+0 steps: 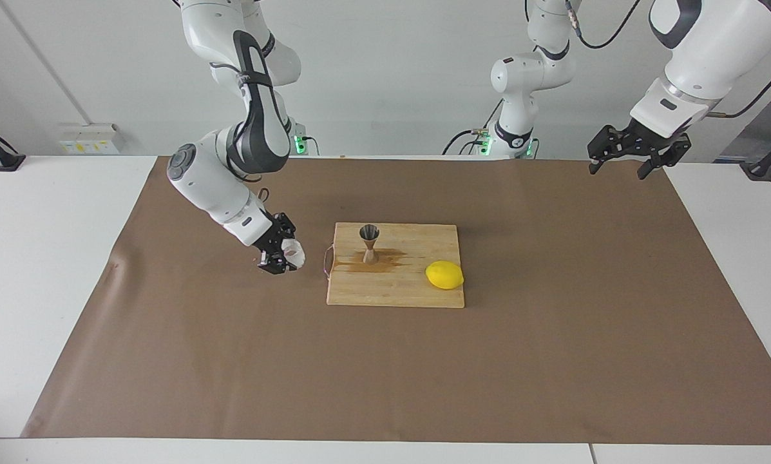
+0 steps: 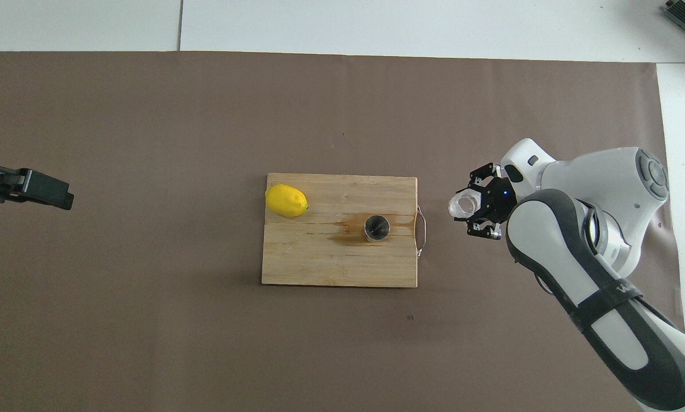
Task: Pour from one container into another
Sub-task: 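Carry the white cup with the right gripper over the jigger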
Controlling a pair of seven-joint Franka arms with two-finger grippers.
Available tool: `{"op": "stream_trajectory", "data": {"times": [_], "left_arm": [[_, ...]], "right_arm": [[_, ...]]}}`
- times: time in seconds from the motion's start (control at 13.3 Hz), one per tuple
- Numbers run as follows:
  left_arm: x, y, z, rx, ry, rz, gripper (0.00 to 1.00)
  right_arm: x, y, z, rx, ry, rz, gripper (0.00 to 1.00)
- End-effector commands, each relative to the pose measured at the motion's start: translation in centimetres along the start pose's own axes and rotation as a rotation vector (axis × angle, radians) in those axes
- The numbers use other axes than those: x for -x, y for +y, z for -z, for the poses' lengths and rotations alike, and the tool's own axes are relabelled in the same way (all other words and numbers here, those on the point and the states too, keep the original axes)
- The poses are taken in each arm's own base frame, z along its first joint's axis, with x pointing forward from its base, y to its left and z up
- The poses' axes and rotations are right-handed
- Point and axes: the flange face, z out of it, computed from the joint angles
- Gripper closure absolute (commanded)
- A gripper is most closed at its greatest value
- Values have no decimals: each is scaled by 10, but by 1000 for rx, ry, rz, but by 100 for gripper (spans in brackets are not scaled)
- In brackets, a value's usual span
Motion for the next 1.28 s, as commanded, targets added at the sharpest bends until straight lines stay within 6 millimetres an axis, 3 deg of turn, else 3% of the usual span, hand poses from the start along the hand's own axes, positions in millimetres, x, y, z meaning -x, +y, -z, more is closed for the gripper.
{"op": "stream_trajectory", "data": {"times": [0.0, 0.15, 0.6, 1.21], "left_arm": [[2, 1, 5, 2, 11, 2, 0], [1, 0, 6, 2, 14, 10, 0], [2, -3, 5, 4, 11, 20, 0], [-1, -3, 0, 6, 4, 21, 0]], "right_arm": [[-38, 3, 18, -6, -54, -25, 65], [-70, -2, 19, 0, -108, -29, 65], [-131, -19, 15, 32, -270, -3, 65], [-167, -38, 10, 93, -438, 69, 65]]}}
